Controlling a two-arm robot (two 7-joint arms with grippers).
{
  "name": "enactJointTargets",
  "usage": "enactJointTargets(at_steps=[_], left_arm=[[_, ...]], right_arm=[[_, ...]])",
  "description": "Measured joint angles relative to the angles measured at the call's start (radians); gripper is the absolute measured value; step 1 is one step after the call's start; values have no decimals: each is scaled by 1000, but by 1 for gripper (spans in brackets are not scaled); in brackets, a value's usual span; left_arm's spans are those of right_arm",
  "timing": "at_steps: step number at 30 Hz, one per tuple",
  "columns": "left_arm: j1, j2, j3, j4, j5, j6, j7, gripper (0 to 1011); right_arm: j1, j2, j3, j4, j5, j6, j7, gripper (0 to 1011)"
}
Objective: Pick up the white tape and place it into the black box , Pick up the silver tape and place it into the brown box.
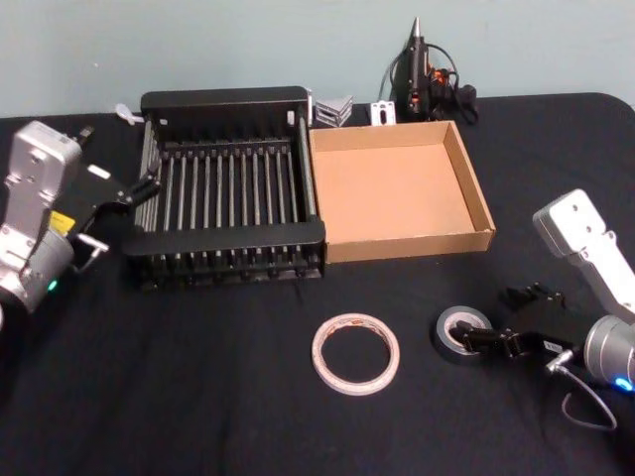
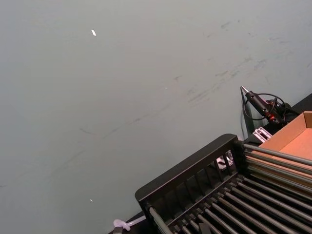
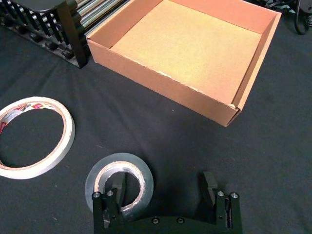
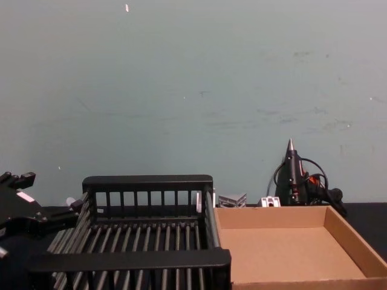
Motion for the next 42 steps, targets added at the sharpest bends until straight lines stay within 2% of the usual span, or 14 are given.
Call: enactJointTargets(at_steps=[4, 12, 15, 16, 18, 19, 20, 23, 31, 42], left_arm=[[0, 0, 0, 0, 0, 0, 0, 1001], [0, 0, 0, 0, 0, 0, 0, 1002], [0, 0, 0, 0, 0, 0, 0, 1001], [0, 0, 0, 0, 0, 0, 0, 1001], [0, 0, 0, 0, 0, 0, 0, 1002], [0, 0, 0, 0, 0, 0, 0, 1001], [0, 0, 0, 0, 0, 0, 0, 1001], [0, 0, 0, 0, 0, 0, 0, 1001], [0, 0, 0, 0, 0, 0, 0, 1001], [0, 0, 0, 0, 0, 0, 0, 1001]], right_arm=[[0, 0, 1, 0, 1, 0, -1, 964], [-1, 0, 2, -1, 4, 0, -1, 787], [-1, 0, 2, -1, 5, 0, -1, 687], [-1, 0, 2, -1, 5, 0, -1, 626], [-1, 0, 2, -1, 5, 0, -2, 593], [-1, 0, 2, -2, 5, 0, -2, 524], [-2, 0, 2, -2, 5, 0, -2, 524], [-2, 0, 3, -2, 6, 0, -2, 399], [-2, 0, 3, -2, 7, -1, -2, 173], [-4, -1, 5, -2, 7, -5, 1, 151]])
